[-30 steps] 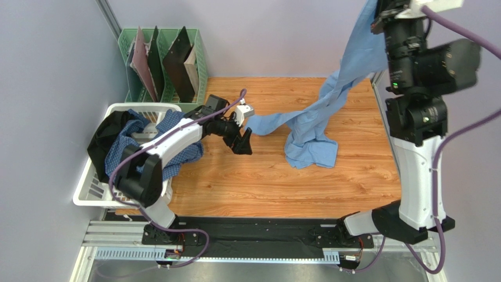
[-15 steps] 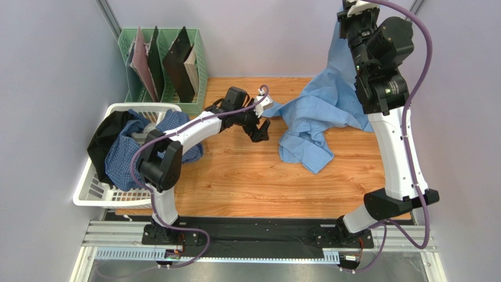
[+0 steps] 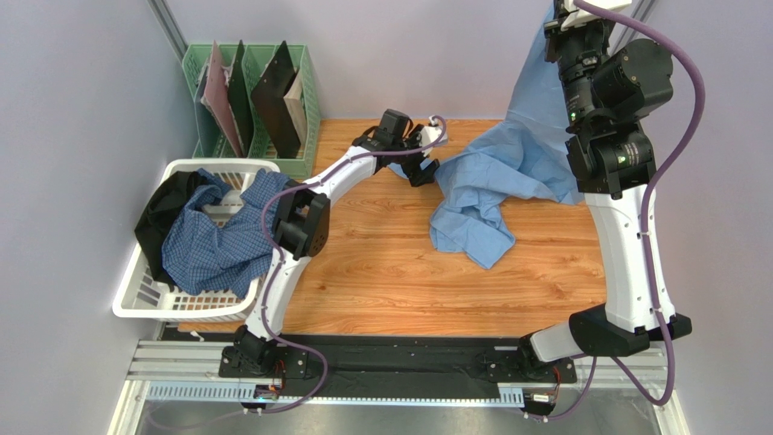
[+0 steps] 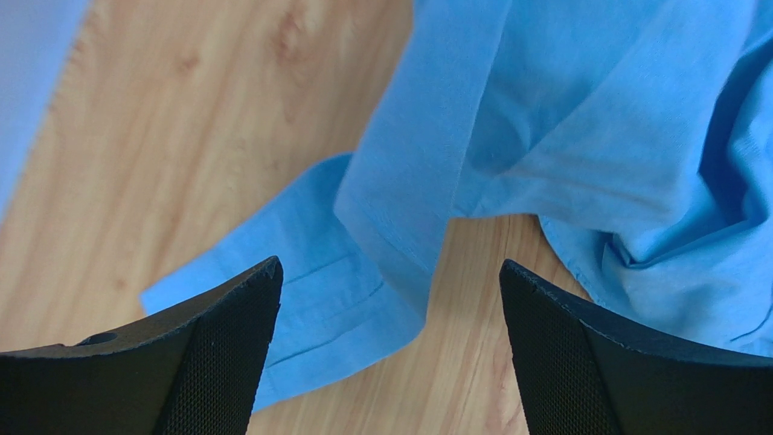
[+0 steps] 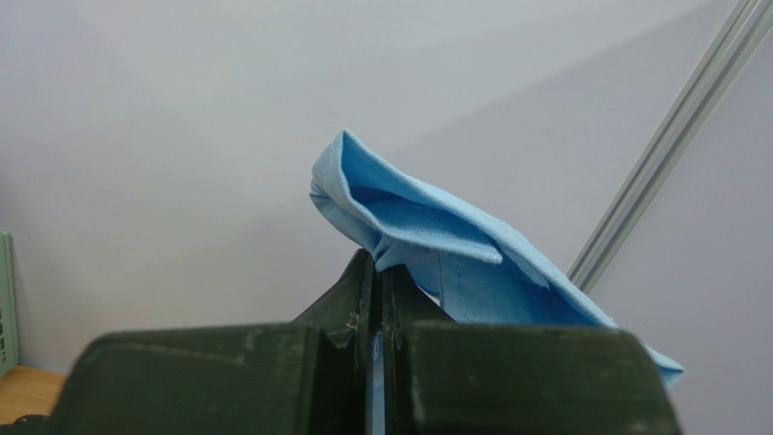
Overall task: Fold and stack the long sleeve shirts
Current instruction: Flatten the shirt out
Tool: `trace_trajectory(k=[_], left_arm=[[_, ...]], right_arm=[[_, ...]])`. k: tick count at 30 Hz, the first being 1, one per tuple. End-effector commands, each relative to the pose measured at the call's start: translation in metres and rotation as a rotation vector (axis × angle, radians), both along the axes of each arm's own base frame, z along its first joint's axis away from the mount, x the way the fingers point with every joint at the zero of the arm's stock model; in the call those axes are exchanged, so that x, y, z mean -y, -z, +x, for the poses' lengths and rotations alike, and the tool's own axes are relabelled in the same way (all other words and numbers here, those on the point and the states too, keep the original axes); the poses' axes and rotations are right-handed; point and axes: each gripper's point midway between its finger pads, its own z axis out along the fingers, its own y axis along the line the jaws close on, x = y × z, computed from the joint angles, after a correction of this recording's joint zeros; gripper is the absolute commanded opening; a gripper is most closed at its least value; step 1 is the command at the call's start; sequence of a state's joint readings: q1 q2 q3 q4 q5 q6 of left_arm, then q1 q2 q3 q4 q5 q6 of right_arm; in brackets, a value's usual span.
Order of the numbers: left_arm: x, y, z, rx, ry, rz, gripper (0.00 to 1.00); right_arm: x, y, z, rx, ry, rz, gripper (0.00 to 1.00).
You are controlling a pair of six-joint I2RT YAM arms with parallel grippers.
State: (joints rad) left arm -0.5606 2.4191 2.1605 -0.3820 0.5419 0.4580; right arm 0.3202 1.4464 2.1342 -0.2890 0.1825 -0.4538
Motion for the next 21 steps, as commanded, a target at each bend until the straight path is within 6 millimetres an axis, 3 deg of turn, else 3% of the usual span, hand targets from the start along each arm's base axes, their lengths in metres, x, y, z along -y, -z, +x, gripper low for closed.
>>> trace_trajectory(k=[1, 3, 6, 7, 8, 10, 11, 13, 14, 16, 17, 19, 20, 21], left_arm=[[0.008, -0.001, -0.005, 0.022, 0.095, 0.01, 0.91], [0.012, 0.0, -0.003, 0.029, 0.091, 0.023, 0.83], [0.012, 0.003, 0.011, 0.07, 0.042, 0.057, 0.46], [0.008, 0.0, 0.017, 0.078, 0.016, 0.061, 0.09], [0.004, -0.012, 0.024, 0.08, -0.023, 0.048, 0.0], [-0.014, -0.042, 0.038, 0.089, -0.071, -0.002, 0.0], [-0.023, -0.088, 0.044, 0.125, -0.122, -0.075, 0.0], [-0.048, -0.147, 0.052, 0.183, -0.15, -0.156, 0.0], [-0.058, -0.205, 0.039, 0.261, -0.141, -0.202, 0.0], [-0.07, -0.25, 0.018, 0.377, -0.091, -0.18, 0.0], [-0.081, -0.279, -0.01, 0.403, -0.07, -0.171, 0.0], [-0.085, -0.289, -0.047, 0.408, 0.0, -0.141, 0.0], [-0.094, -0.28, -0.088, 0.33, 0.057, -0.102, 0.0], [-0.096, -0.271, -0.11, 0.327, 0.12, -0.063, 0.0]], right_arm=[[0.01, -0.014, -0.013, 0.052, 0.034, -0.001, 0.0], [0.008, -0.012, -0.011, 0.051, 0.033, -0.005, 0.0], [0.013, -0.016, -0.01, 0.065, 0.049, 0.008, 0.0], [0.016, -0.018, -0.009, 0.072, 0.059, 0.012, 0.0], [0.018, -0.021, -0.009, 0.084, 0.067, 0.017, 0.0], [0.029, -0.025, -0.009, 0.101, 0.102, 0.02, 0.0], [0.035, -0.027, -0.008, 0.111, 0.116, 0.026, 0.0], [0.052, -0.031, -0.007, 0.124, 0.149, 0.048, 0.0], [0.058, -0.035, -0.009, 0.134, 0.162, 0.053, 0.0], [0.078, -0.041, -0.009, 0.154, 0.21, 0.065, 0.0], [0.086, -0.049, -0.015, 0.178, 0.216, 0.092, 0.0], [0.112, -0.055, -0.022, 0.193, 0.264, 0.115, 0.0], [0.113, -0.06, -0.027, 0.206, 0.247, 0.144, 0.0], [0.125, -0.06, -0.032, 0.208, 0.27, 0.141, 0.0]])
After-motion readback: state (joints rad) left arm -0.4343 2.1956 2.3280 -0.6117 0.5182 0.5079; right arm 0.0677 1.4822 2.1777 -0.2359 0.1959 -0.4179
